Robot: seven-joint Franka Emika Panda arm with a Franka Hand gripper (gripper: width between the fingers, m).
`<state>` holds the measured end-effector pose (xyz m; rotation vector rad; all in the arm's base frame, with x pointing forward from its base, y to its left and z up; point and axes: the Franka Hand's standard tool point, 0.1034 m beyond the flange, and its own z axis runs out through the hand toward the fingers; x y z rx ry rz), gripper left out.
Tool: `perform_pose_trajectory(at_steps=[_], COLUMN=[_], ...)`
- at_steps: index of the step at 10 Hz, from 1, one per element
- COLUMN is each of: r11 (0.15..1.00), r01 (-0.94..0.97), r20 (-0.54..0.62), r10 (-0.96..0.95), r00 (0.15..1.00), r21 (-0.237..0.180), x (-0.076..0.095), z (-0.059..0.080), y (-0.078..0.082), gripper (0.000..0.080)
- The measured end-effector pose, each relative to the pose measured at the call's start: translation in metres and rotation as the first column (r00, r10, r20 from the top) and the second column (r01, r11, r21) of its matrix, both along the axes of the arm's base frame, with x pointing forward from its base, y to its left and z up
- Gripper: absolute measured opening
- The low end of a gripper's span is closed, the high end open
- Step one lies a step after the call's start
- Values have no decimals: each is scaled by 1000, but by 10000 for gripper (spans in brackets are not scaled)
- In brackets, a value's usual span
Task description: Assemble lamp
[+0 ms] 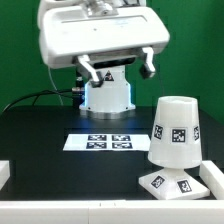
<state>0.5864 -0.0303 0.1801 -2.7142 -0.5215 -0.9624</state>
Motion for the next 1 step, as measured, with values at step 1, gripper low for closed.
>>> perform_pose_trajectory(at_steps=[1], r11=[1000], r01=[-1], r20=[-2], r10=[1], r00=[1000], r21=[-1], x=[0], z=[-1], y=[3], gripper=[699])
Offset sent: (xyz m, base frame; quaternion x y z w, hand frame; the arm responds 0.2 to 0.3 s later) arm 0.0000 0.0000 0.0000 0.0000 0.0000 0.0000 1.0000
